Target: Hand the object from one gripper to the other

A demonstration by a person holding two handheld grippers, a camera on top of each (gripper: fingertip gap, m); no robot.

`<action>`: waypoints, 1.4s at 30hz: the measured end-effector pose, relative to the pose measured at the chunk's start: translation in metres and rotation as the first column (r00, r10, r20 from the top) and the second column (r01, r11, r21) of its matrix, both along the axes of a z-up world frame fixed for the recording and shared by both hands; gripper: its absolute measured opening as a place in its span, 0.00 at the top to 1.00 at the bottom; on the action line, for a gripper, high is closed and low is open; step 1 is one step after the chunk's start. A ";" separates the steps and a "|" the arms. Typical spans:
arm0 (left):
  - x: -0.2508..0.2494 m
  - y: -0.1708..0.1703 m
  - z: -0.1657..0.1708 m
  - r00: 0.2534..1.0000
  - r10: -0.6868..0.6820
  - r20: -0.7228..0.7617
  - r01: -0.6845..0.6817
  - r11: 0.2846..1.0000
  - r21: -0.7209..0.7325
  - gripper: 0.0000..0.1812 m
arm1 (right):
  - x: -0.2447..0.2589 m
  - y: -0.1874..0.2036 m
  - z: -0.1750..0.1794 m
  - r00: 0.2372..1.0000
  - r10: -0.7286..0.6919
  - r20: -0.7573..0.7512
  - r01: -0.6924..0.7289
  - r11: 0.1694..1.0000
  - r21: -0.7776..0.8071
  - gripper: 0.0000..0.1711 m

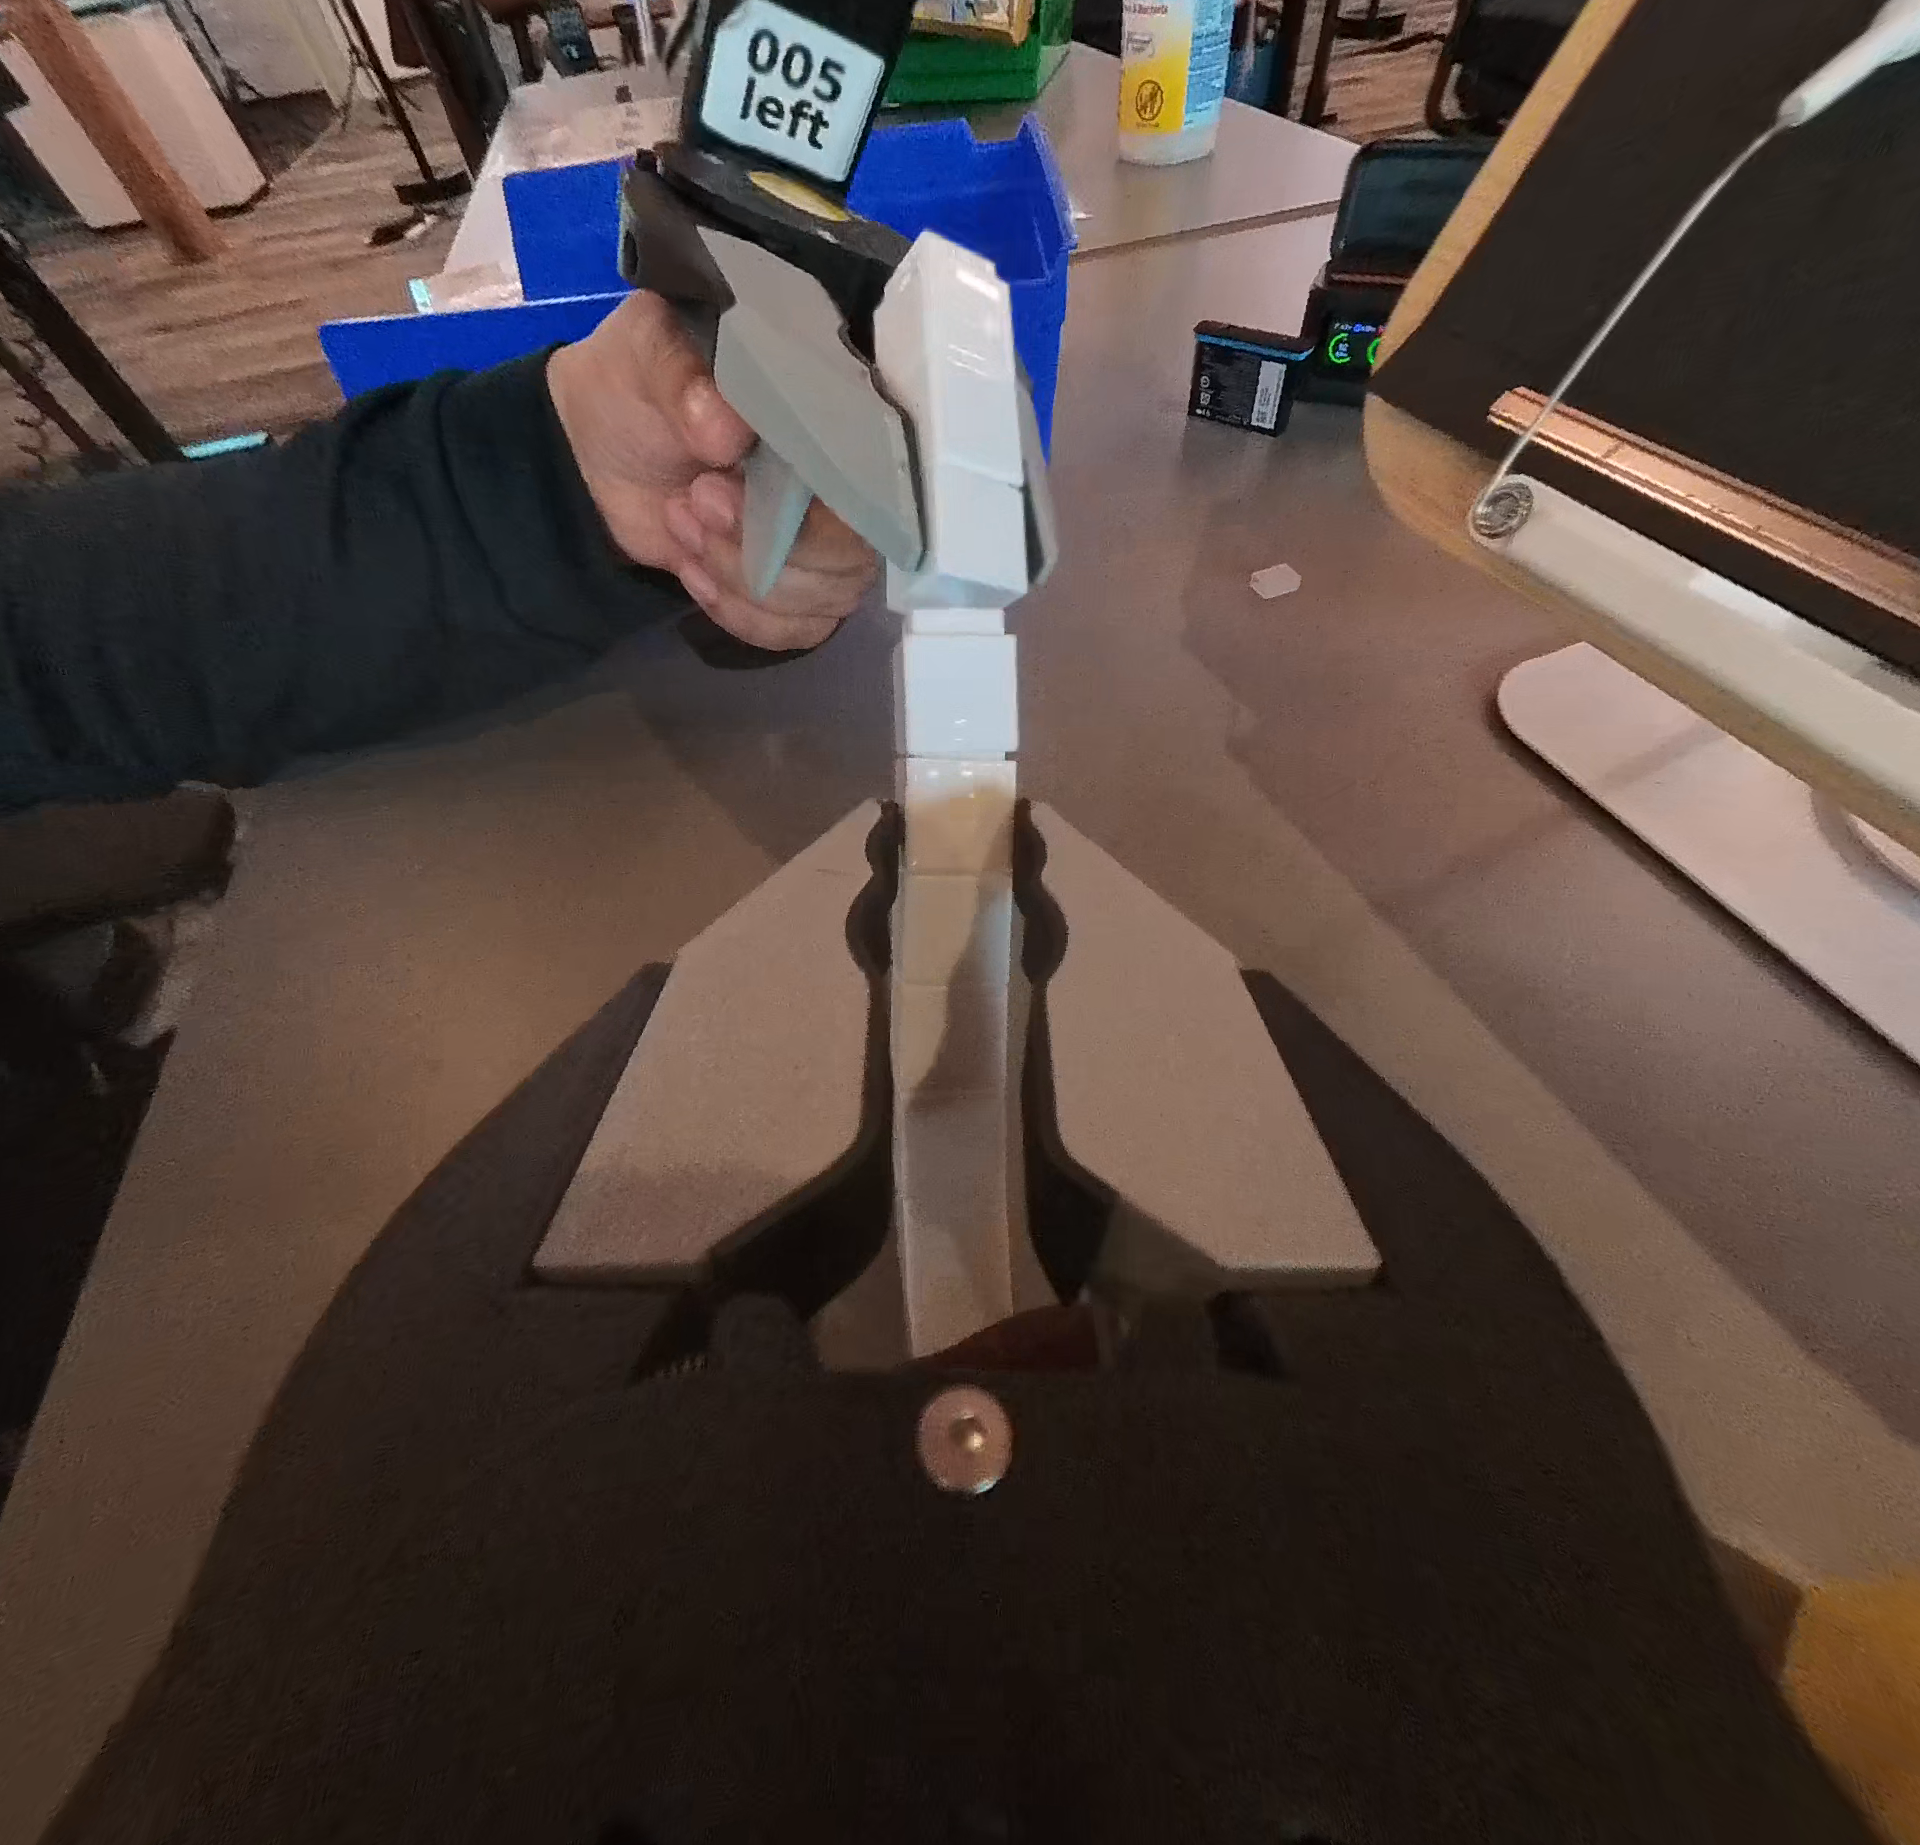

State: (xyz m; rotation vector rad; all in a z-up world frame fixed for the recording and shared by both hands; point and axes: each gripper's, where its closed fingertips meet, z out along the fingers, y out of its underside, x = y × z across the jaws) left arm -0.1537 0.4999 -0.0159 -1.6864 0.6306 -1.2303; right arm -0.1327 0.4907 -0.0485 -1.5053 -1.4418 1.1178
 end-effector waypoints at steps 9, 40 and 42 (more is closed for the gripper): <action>0.007 -0.008 -0.005 0.998 -0.051 -0.044 0.052 0.999 0.018 0.89 | 0.000 -0.010 -0.006 0.998 0.065 0.024 -0.064 0.997 -0.041 0.90; 0.026 -0.012 -0.033 0.993 -0.106 -0.058 0.104 0.993 -0.051 0.89 | 0.009 -0.013 -0.026 0.984 0.142 0.103 -0.125 0.980 -0.155 0.89; 0.026 -0.009 -0.035 0.994 -0.100 -0.042 0.097 0.993 -0.062 0.89 | 0.015 -0.009 -0.029 0.982 0.119 0.145 -0.104 0.989 -0.108 0.87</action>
